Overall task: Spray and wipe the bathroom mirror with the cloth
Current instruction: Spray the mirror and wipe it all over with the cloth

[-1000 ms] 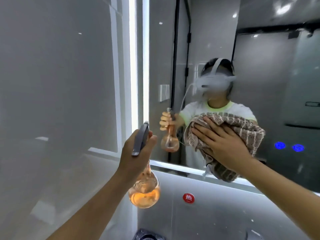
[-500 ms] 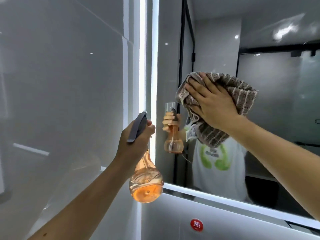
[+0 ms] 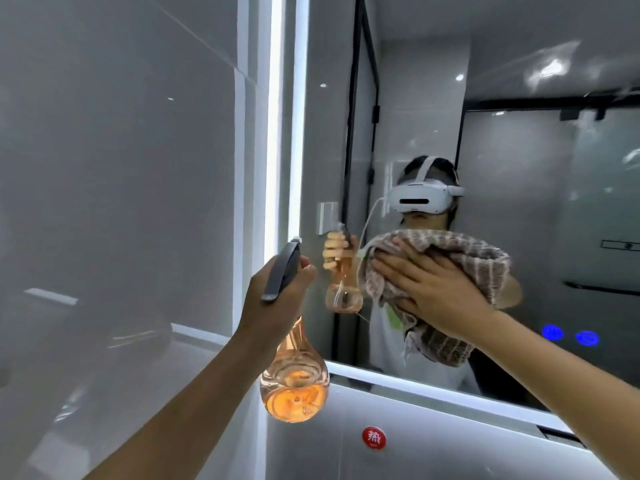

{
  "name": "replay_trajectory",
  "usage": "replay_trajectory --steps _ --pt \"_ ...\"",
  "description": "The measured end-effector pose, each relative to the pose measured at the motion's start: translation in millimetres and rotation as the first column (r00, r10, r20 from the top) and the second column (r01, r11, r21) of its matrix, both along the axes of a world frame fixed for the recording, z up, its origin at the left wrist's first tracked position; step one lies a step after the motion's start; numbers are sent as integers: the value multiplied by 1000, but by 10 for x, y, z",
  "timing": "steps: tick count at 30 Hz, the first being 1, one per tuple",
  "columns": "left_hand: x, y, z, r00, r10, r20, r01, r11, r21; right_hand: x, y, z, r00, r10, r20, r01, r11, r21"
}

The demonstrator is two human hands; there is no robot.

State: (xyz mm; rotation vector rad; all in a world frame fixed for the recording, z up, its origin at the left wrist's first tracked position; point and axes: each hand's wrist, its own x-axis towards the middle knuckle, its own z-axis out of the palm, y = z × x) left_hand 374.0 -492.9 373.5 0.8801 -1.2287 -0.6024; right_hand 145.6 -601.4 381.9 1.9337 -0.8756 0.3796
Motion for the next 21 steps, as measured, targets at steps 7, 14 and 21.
replay_trajectory --steps 7,14,21 --pt "-224 -69 434 997 -65 -46 63 997 -48 -172 180 641 963 -86 254 93 996 -15" --pt "-189 -267 950 992 -92 -84 85 993 -78 141 91 1390 923 -32 384 48 998 -32" --pt "-90 -315 932 995 -53 -82 44 994 -103 250 18 1225 927 0 375 52 990 -128"
